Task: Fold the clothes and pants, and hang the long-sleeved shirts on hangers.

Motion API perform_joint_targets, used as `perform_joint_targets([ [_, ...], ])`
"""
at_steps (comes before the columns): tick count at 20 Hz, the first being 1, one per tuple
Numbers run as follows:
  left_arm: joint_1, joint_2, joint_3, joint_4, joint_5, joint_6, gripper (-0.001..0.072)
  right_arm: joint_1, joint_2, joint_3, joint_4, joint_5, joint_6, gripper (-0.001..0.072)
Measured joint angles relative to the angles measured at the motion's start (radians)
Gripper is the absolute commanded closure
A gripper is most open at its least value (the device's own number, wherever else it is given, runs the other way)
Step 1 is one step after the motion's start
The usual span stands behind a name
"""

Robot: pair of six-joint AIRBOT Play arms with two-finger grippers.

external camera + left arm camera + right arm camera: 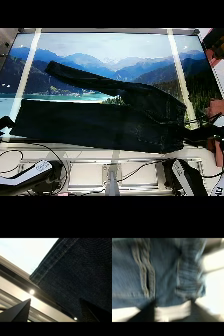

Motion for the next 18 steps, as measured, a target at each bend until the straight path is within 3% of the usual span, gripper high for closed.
perform_joint_targets([
  [5,0.000,0.000,0.000,-0.002,0.010,0.000,0.0016,-0.009,-0.024,0.145,-0.068,-0.300,0.020,0.0680],
  [8,0.000,0.000,0.000,-0.003,0.022,0.000,0.0016,-0.076,-0.116,0.184,-0.047,-0.349,0.018,0.0680],
  [11,0.000,0.000,0.000,-0.003,0.034,-0.001,0.0016,-0.217,-0.264,0.200,0.172,-0.244,-0.184,0.0662],
  [13,0.000,0.000,0.000,-0.003,0.048,-0.001,0.0016,-0.318,-0.347,0.204,0.332,-0.161,-0.312,0.0259],
  [15,0.000,0.000,0.000,-0.003,0.056,-0.001,0.0016,-0.404,-0.413,0.206,0.417,-0.105,-0.393,0.0243],
  [18,0.000,0.000,0.000,-0.003,0.059,-0.001,0.0016,-0.463,-0.478,0.207,0.423,-0.064,-0.453,0.0241],
])
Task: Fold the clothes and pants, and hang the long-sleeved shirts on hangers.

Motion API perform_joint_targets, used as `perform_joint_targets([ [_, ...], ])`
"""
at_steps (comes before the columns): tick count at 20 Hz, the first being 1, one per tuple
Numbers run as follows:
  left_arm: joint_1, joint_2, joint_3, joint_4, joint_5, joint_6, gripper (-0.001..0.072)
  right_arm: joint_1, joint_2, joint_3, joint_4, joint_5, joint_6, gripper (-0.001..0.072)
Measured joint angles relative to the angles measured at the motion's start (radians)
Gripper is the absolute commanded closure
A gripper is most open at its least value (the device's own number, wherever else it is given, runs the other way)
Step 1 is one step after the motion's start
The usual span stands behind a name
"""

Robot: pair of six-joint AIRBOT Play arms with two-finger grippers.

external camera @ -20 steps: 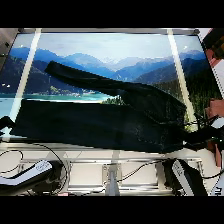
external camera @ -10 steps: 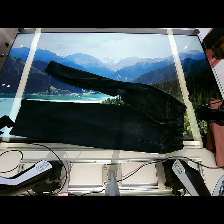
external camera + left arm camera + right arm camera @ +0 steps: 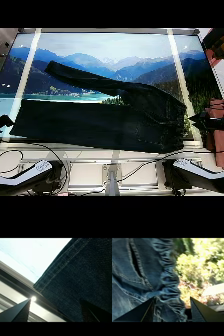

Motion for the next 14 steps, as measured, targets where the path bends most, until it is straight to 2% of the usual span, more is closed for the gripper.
perform_joint_targets([
  [4,0.000,0.000,0.000,-0.033,-0.013,0.000,0.0016,-0.025,-0.087,0.001,-0.005,-0.008,-0.045,0.0242],
  [8,0.000,0.000,0.000,-0.142,-0.019,0.000,0.0016,-0.026,-0.191,0.001,0.039,-0.003,-0.099,0.0241],
  [14,-0.008,0.000,0.000,-0.280,-0.021,0.005,0.0016,0.080,-0.285,0.002,0.098,0.002,-0.151,0.0245],
])
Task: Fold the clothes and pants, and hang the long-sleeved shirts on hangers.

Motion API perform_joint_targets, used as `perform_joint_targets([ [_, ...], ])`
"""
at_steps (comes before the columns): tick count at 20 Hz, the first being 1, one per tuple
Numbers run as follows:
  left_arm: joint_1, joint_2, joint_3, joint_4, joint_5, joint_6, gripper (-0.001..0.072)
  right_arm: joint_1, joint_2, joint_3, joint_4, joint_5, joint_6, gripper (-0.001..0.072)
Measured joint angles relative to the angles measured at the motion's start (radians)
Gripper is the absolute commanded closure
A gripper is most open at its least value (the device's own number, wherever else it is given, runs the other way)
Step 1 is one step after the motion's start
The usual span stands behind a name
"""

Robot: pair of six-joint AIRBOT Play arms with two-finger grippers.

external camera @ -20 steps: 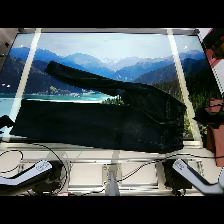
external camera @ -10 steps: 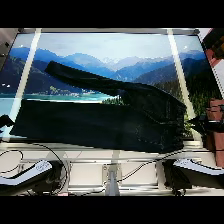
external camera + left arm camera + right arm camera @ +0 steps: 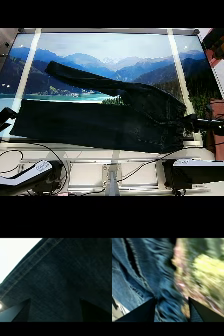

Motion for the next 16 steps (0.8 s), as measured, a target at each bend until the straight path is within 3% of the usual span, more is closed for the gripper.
perform_joint_targets([
  [2,-0.020,0.000,0.000,-0.041,0.003,0.025,0.0016,0.041,-0.011,0.000,0.000,-0.019,-0.018,0.0389],
  [4,-0.056,0.000,0.000,-0.094,0.018,0.061,0.0016,0.068,-0.018,0.000,-0.010,-0.051,-0.040,0.0608],
  [5,-0.081,0.000,0.000,-0.125,0.039,0.074,0.0016,0.076,-0.020,0.000,-0.014,-0.061,-0.049,0.0652],
  [7,-0.144,-0.001,0.000,-0.193,0.110,0.090,0.0019,0.085,-0.022,0.000,-0.015,-0.066,-0.063,0.0675],
  [8,-0.183,-0.005,0.000,-0.233,0.161,0.097,0.0057,0.088,-0.022,0.000,-0.014,-0.067,-0.068,0.0675],
  [9,-0.221,-0.012,0.000,-0.276,0.215,0.098,0.0180,0.090,-0.023,0.000,-0.014,-0.068,-0.071,0.0675],
  [10,-0.266,-0.024,0.000,-0.329,0.280,0.101,0.0210,0.092,-0.023,0.000,-0.014,-0.070,-0.074,0.0675],
  [13,-0.396,-0.093,0.016,-0.476,0.469,0.106,0.0212,0.094,-0.024,-0.001,-0.014,-0.071,-0.078,0.0675],
  [16,-0.514,-0.221,0.100,-0.552,0.564,0.097,0.0212,0.095,-0.024,-0.001,-0.014,-0.072,-0.080,0.0675],
])
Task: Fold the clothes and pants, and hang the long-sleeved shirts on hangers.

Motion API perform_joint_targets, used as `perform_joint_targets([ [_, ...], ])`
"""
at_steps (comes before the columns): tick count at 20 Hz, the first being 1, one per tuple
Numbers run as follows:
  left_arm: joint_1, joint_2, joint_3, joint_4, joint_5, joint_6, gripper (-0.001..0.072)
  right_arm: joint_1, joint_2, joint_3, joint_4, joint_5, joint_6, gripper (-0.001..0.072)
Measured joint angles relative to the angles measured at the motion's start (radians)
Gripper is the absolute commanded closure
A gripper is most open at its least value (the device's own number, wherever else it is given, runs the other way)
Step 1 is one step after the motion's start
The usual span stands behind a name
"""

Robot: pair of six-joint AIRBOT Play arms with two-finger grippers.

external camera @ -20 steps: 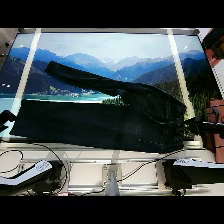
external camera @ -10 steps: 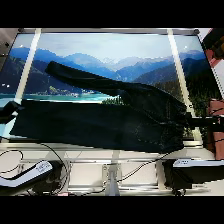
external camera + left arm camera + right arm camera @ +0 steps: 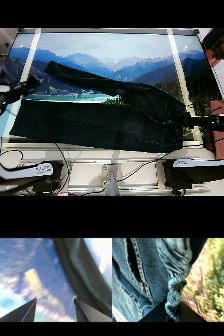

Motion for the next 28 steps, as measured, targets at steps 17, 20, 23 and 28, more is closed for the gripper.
perform_joint_targets([
  [17,-0.120,-0.410,0.351,0.169,0.081,-0.362,0.0388,0.000,0.000,0.000,-0.003,0.000,-0.001,0.0675],
  [20,-0.119,-0.420,0.353,0.195,0.089,-0.390,0.0245,0.000,0.000,0.000,-0.003,0.000,-0.001,0.0675],
  [23,-0.124,-0.432,0.355,0.200,0.100,-0.401,0.0229,0.000,0.000,0.000,-0.003,-0.001,-0.001,0.0675],
  [28,-0.140,-0.456,0.356,0.200,0.114,-0.409,0.0304,0.000,0.000,0.000,-0.003,-0.002,-0.001,0.0675],
])
